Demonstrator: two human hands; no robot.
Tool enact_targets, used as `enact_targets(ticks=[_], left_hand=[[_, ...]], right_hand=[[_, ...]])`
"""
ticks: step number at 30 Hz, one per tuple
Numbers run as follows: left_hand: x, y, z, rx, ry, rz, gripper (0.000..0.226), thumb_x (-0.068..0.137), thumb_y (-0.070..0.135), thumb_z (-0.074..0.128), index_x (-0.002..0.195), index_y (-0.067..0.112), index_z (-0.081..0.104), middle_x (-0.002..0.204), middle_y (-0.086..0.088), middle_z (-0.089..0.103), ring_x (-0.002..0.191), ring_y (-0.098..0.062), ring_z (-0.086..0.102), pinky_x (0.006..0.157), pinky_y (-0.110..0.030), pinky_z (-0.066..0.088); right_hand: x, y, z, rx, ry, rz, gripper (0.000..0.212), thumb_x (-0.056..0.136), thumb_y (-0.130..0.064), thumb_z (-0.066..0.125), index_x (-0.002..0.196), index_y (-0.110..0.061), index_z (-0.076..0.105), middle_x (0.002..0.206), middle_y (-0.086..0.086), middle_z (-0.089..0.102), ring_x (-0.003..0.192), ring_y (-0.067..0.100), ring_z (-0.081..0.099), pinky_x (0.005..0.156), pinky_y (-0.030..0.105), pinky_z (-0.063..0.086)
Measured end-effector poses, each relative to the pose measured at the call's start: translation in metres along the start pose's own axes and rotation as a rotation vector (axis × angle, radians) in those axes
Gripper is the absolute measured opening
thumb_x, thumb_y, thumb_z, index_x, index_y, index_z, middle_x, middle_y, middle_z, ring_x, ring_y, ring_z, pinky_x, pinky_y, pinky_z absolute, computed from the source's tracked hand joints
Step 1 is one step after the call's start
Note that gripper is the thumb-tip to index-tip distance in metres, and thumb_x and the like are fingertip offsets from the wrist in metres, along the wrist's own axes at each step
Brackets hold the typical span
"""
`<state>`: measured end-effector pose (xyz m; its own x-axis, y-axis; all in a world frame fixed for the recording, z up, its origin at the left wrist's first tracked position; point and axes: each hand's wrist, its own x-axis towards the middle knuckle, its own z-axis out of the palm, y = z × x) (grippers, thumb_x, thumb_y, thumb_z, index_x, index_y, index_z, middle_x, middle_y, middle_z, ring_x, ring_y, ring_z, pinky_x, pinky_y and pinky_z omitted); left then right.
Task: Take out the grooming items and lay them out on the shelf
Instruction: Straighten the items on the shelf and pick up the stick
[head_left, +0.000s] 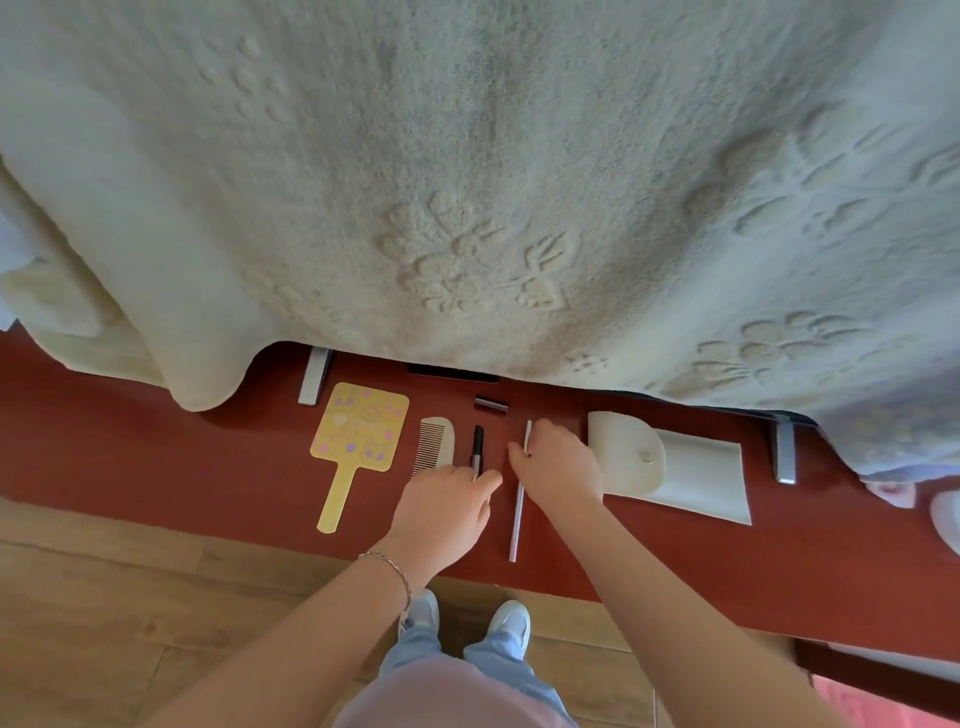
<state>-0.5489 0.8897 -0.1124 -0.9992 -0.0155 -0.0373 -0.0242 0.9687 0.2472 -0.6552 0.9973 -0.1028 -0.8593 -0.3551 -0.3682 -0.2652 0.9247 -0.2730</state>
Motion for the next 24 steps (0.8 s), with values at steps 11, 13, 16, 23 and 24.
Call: enact_targets(ticks=[11,13,16,23,24], left_hand=[[-0.006,0.006,-0.016,-0.165,0.105,-0.059,0.036,0.090,0.043,0.037,0.095,0.026,0.068,0.066,0.013,0.065,0.054,-0.004,0.060,0.043,-0.011,0.035],[-0.006,0.017,-0.026,-0.237,0.104,-0.077,0.038,0.093,0.049,0.036,0.100,0.025,0.065,0.072,0.012,0.066,0.063,-0.005,0.062,0.048,-0.009,0.033],[-0.004,0.031,-0.030,-0.320,0.087,-0.093,0.035,0.094,0.049,0.038,0.105,0.024,0.059,0.073,0.013,0.056,0.066,-0.006,0.056,0.054,-0.006,0.033],[0.000,0.047,-0.029,-0.490,-0.010,-0.153,0.018,0.094,0.038,0.045,0.090,0.022,0.052,0.058,0.017,0.042,0.053,-0.003,0.048,0.052,-0.006,0.036],[-0.001,0.048,-0.029,-0.510,-0.014,-0.146,0.015,0.094,0.035,0.046,0.086,0.023,0.049,0.056,0.018,0.040,0.051,-0.003,0.047,0.051,-0.005,0.034]], right_hand=[[-0.012,0.002,-0.018,0.354,-0.038,0.099,0.020,0.088,-0.027,0.048,0.075,-0.012,0.053,0.066,-0.001,0.053,0.062,0.016,0.049,0.051,0.026,0.034],[-0.020,0.005,-0.027,0.601,-0.027,0.113,0.022,0.088,-0.026,0.051,0.070,-0.014,0.053,0.061,-0.002,0.051,0.056,0.013,0.047,0.054,0.024,0.037],[-0.032,0.007,-0.038,0.908,-0.046,0.175,0.020,0.092,-0.021,0.050,0.077,-0.012,0.060,0.060,0.000,0.056,0.052,0.011,0.050,0.053,0.020,0.041],[-0.047,0.015,-0.041,1.213,-0.066,0.230,0.013,0.089,-0.014,0.057,0.081,-0.012,0.068,0.059,0.003,0.057,0.055,0.013,0.051,0.055,0.023,0.042],[-0.047,0.016,-0.041,1.222,-0.057,0.234,0.011,0.088,-0.016,0.060,0.083,-0.012,0.068,0.057,0.002,0.057,0.055,0.013,0.050,0.055,0.023,0.042]])
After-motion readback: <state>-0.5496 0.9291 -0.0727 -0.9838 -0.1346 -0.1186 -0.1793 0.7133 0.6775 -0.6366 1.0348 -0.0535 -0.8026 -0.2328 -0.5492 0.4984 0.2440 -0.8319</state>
